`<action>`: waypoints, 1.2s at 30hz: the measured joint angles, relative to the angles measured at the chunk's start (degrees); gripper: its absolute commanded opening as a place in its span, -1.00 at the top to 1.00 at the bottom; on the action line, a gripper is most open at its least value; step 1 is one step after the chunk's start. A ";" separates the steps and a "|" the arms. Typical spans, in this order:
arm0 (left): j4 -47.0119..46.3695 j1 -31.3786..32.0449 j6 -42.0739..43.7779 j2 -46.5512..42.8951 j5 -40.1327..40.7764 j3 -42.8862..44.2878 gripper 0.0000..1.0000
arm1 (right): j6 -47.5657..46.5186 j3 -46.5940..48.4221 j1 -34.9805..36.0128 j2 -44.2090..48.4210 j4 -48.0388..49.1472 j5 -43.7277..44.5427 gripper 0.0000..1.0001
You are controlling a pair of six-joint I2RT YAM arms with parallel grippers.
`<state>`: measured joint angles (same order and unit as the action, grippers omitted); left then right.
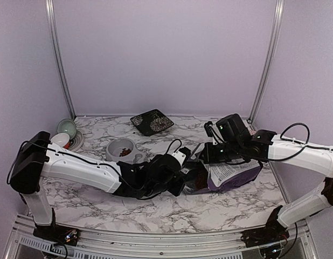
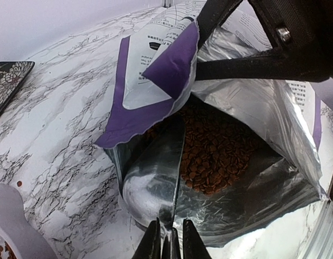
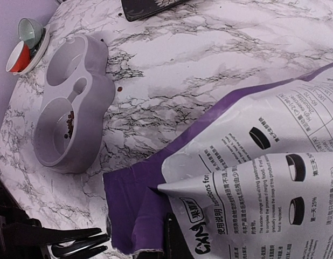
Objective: Serve the pet food
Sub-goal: Insert the spatula into the pet food bag.
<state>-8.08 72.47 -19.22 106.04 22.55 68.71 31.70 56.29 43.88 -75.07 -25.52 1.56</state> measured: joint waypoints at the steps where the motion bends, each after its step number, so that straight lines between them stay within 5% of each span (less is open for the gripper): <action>1: -0.13 0.00 0.20 0.70 0.24 0.61 1.00 | 0.00 0.00 0.00 0.04 0.00 0.00 1.00; 18: -0.48 0.00 -0.63 2.99 -1.27 1.62 1.00 | 0.02 -1.07 0.00 0.72 1.05 -0.04 1.00; 36: -3.50 -0.24 -12.98 3.58 -9.79 -0.15 1.00 | 0.04 -1.16 0.00 0.74 1.01 -0.04 1.00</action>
<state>-11.57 72.23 -32.21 109.62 12.75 68.55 31.75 55.13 43.88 -74.32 -24.51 1.52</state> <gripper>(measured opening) 0.140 0.005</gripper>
